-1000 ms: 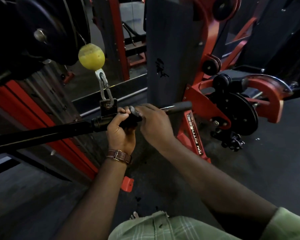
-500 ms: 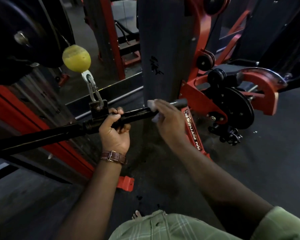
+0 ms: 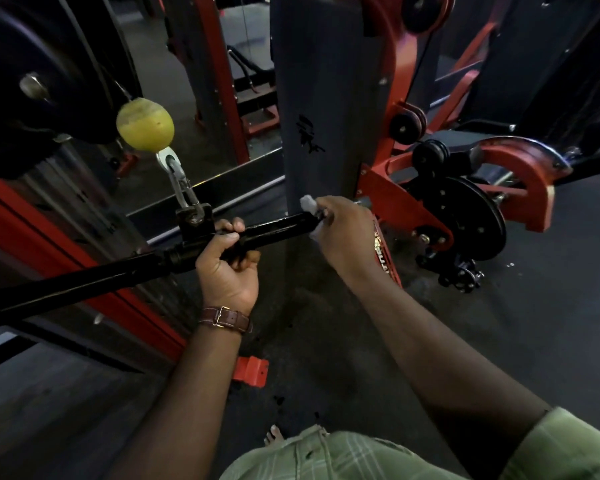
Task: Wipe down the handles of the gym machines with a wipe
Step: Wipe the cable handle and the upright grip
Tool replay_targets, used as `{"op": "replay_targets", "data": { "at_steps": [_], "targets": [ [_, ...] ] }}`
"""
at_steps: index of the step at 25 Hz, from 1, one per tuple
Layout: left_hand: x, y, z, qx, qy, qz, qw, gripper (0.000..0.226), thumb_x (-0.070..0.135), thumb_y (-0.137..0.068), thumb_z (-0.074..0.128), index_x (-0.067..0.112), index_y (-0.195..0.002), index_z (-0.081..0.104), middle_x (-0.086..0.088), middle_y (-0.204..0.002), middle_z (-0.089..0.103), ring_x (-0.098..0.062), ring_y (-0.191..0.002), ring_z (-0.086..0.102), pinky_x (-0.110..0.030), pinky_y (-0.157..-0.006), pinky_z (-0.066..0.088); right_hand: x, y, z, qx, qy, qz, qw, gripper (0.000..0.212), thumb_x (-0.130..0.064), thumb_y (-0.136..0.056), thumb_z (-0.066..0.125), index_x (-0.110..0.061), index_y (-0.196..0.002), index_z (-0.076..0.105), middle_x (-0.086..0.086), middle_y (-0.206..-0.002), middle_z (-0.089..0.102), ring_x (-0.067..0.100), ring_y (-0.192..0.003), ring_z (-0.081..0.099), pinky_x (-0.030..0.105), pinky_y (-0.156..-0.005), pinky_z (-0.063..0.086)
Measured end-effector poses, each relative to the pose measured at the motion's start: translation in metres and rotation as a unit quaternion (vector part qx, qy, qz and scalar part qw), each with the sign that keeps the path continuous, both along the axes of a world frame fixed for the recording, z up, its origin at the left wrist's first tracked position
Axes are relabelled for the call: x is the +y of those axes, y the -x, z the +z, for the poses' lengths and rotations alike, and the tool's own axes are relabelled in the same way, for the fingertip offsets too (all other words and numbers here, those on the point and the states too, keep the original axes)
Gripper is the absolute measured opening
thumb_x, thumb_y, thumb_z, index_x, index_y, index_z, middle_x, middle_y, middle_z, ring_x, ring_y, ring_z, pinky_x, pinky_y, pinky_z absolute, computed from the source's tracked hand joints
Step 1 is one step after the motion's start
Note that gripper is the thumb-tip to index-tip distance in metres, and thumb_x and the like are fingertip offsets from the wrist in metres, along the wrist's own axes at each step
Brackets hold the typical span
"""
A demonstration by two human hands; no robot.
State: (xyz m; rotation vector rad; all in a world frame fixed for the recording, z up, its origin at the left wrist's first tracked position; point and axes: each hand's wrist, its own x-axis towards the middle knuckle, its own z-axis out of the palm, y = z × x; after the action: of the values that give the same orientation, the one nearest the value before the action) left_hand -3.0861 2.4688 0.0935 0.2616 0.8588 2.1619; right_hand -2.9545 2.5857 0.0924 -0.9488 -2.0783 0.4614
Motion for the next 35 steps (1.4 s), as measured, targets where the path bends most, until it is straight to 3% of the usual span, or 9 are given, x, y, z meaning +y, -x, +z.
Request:
{"op": "replay_targets", "data": {
  "at_steps": [7,9,12,14,16,22,26,30,35],
  "targets": [
    [-0.027,-0.009,-0.01,0.143,0.262,-0.005,0.954,0.039,0.043,-0.076,0.078,0.011,-0.097,0.069,-0.01,-0.089,0.076,-0.008,-0.057,0.06,-0.029,-0.056,0.047,-0.005,0.005,0.004,-0.1,0.023,0.122,0.987,0.052,-0.008,-0.083,0.069,-0.021,-0.132,0.056,-0.006,-0.129,0.055,0.012,-0.11,0.057,0.029,-0.087,0.05],
    [-0.038,-0.026,-0.007,0.449,0.323,0.026,0.833,0.03,0.035,-0.076,0.084,0.008,-0.084,0.072,-0.005,-0.076,0.075,-0.007,-0.052,0.06,-0.028,-0.056,0.047,-0.007,0.006,-0.001,-0.088,0.012,0.111,0.99,0.052,-0.006,-0.083,0.068,-0.02,-0.132,0.057,-0.004,-0.13,0.057,0.014,-0.112,0.058,0.029,-0.088,0.049],
    [-0.02,-0.034,0.025,0.841,0.197,0.106,0.493,0.04,0.025,-0.074,0.082,0.01,-0.108,0.068,-0.005,-0.098,0.07,-0.019,-0.091,0.062,-0.034,-0.078,0.051,-0.006,0.011,-0.004,0.018,0.098,0.136,0.986,0.046,0.001,-0.087,0.059,-0.009,-0.131,0.059,0.01,-0.131,0.058,0.027,-0.119,0.057,0.045,-0.099,0.049],
    [0.009,-0.027,0.051,0.888,0.317,0.04,0.33,0.072,0.034,-0.072,0.08,0.012,-0.133,0.049,-0.008,-0.119,0.061,-0.028,-0.111,0.056,-0.044,-0.091,0.045,-0.007,0.007,-0.006,0.029,0.089,0.135,0.987,0.049,0.007,-0.085,0.059,-0.004,-0.133,0.058,0.013,-0.135,0.057,0.029,-0.124,0.055,0.043,-0.105,0.047],
    [0.027,-0.021,0.064,0.855,0.442,-0.039,0.266,0.071,0.036,-0.078,0.077,0.015,-0.135,0.042,-0.009,-0.12,0.06,-0.029,-0.109,0.06,-0.043,-0.084,0.048,-0.008,-0.002,-0.011,0.02,0.022,0.136,0.99,0.048,-0.001,-0.088,0.06,-0.009,-0.135,0.058,0.007,-0.14,0.055,0.021,-0.127,0.055,0.033,-0.106,0.046],
    [0.03,-0.017,0.055,0.853,0.443,0.001,0.275,0.026,0.042,-0.094,0.061,0.02,-0.108,0.058,-0.003,-0.095,0.068,-0.024,-0.087,0.069,-0.033,-0.059,0.036,0.047,-0.032,-0.027,0.122,-0.023,-0.104,0.987,0.028,0.0,-0.09,0.059,-0.018,-0.107,0.073,-0.001,-0.116,0.07,0.014,-0.105,0.067,0.024,-0.095,0.051],
    [0.031,-0.02,0.057,0.842,0.464,-0.018,0.274,0.03,0.043,-0.093,0.063,0.019,-0.11,0.061,-0.006,-0.1,0.069,-0.028,-0.094,0.069,-0.033,-0.063,0.039,0.027,-0.023,-0.046,0.005,-0.059,-0.032,0.998,0.048,-0.003,-0.091,0.061,-0.018,-0.136,0.058,0.002,-0.146,0.052,0.009,-0.127,0.054,0.012,-0.101,0.041],
    [0.028,-0.023,0.058,0.829,0.471,-0.032,0.3,0.032,0.045,-0.092,0.065,0.019,-0.111,0.063,-0.005,-0.098,0.068,-0.028,-0.092,0.068,-0.033,-0.064,0.042,0.045,-0.028,-0.026,0.195,0.035,-0.123,0.972,0.04,0.001,-0.087,0.06,-0.016,-0.122,0.07,0.0,-0.119,0.07,0.01,-0.107,0.065,0.006,-0.095,0.041],
    [0.028,-0.026,0.063,0.821,0.473,-0.036,0.319,0.031,0.042,-0.093,0.064,0.019,-0.114,0.061,-0.005,-0.099,0.066,-0.027,-0.092,0.067,-0.035,-0.065,0.045,0.045,-0.006,-0.005,0.621,0.494,-0.099,0.601,0.017,-0.011,-0.1,0.055,-0.011,-0.109,0.07,0.003,-0.071,0.058,0.012,-0.053,0.052,0.024,-0.048,0.043]
  ]
}}
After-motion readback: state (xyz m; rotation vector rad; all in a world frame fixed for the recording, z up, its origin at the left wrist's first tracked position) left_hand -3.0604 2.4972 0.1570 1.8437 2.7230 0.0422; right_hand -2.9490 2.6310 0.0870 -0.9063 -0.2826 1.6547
